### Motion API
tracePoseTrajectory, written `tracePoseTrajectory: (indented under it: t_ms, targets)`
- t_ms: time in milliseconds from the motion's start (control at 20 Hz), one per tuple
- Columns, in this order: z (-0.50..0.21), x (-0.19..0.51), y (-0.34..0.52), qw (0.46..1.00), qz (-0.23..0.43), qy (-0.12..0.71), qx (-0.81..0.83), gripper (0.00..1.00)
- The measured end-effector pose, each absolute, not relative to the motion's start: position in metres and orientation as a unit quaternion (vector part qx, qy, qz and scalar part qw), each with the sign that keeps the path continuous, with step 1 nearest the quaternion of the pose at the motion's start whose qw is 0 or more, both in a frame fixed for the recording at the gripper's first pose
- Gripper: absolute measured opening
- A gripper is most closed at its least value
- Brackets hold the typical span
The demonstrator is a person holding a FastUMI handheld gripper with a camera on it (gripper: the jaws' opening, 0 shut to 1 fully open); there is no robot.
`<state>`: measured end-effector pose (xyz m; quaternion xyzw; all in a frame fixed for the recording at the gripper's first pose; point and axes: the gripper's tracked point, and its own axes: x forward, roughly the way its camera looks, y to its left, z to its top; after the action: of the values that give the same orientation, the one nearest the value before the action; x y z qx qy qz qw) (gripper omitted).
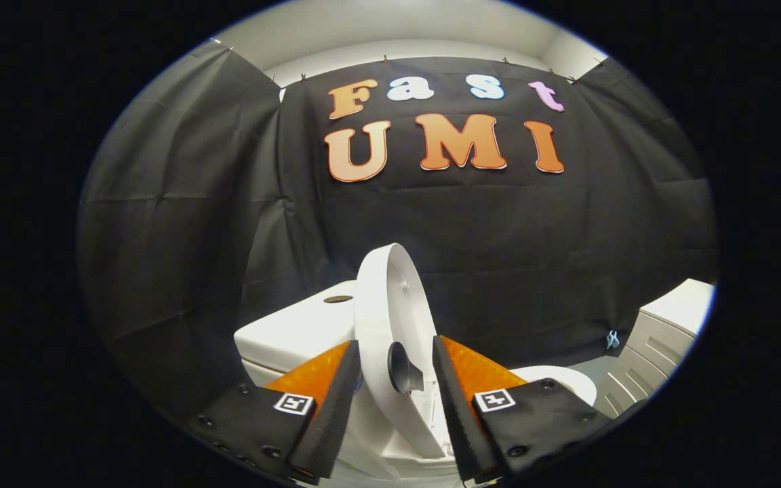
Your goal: Pull open the drawer, take out the items inside it, and place them on the countertop above the cabinet.
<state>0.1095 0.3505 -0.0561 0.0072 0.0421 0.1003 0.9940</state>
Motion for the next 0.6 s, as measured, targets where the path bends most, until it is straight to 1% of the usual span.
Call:
tracePoseTrajectory:
  t_ms: [50, 100, 150, 350, 600]
  targets:
    - [-0.054, 0.109, 0.352, 0.994, 0.103, 0.04, 0.008, 0.74]
    - [-0.052, 0.108, 0.352, 0.994, 0.103, 0.038, 0.007, 0.74]
    - [-0.05, 0.107, 0.351, 0.994, 0.105, 0.036, 0.007, 0.78]
    - [-0.026, 0.097, 0.336, 0.995, 0.098, 0.017, 0.009, 1.0]
    - [0.011, 0.076, 0.287, 0.997, 0.08, -0.011, 0.002, 1.0]
